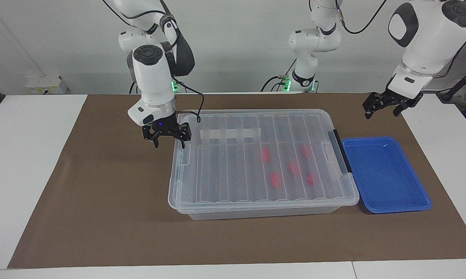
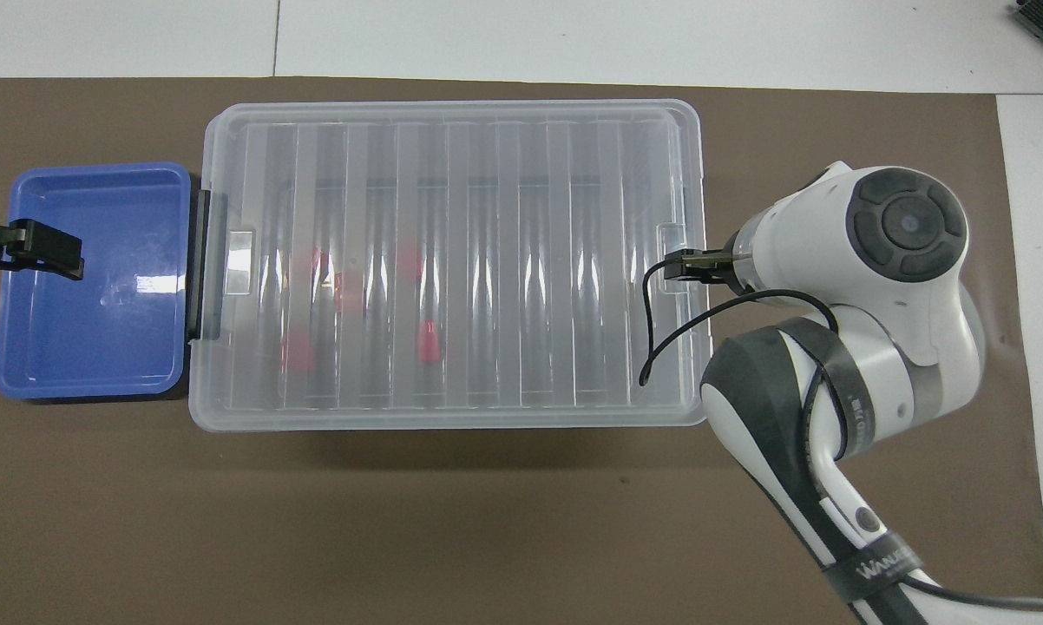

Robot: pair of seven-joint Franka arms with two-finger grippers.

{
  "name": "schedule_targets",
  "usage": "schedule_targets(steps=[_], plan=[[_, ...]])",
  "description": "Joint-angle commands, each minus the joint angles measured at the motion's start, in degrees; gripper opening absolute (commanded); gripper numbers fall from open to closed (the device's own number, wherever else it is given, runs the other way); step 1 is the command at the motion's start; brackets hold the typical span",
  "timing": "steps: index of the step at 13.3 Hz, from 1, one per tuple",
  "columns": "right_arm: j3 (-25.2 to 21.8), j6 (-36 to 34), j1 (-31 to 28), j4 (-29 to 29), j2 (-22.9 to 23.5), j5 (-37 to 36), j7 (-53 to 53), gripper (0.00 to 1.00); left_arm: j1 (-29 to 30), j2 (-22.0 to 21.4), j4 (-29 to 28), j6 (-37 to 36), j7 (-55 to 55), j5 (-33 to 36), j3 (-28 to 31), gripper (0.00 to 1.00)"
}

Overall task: Place red block in blue tray from box
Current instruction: 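Slide the clear box lid away from the blue tray with the right gripper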

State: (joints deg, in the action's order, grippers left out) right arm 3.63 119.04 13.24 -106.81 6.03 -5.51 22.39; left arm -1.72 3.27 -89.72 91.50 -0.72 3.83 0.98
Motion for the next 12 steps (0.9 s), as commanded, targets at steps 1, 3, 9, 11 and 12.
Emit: schedule_targets(steps=[1, 3, 9, 11, 12], plan=[[0.0, -0.7, -0.1, -2.2, -1.5, -1.5, 0.6, 0.98, 0.1, -1.7, -2.2, 0.9, -0.6, -0.2, 0.1, 1.00], [0.0, -2.2, -0.7, -2.2, -1.9, -1.5, -1.4, 0.98, 0.1, -1.7, -2.2, 0.9, -0.6, -0.2, 0.1, 1.00], [0.0, -7.8, -5.8, -2.3, -2.8, -1.4, -19.9, 0.99, 0.1, -1.7, -2.2, 0.8, -0.6, -0.2, 0.0, 1.00], [0.0, -7.8, -8.0, -2.3, -2.8, -1.4, -26.0, 0.99, 0.1, -1.7, -2.2, 0.8, -0.6, -0.2, 0.1, 1.00], [0.0, -7.7, -9.2, -2.3, -2.8, -1.4, -29.1, 0.99, 0.1, -1.8, -2.2, 0.4, -0.1, -0.2, 0.0, 1.00]])
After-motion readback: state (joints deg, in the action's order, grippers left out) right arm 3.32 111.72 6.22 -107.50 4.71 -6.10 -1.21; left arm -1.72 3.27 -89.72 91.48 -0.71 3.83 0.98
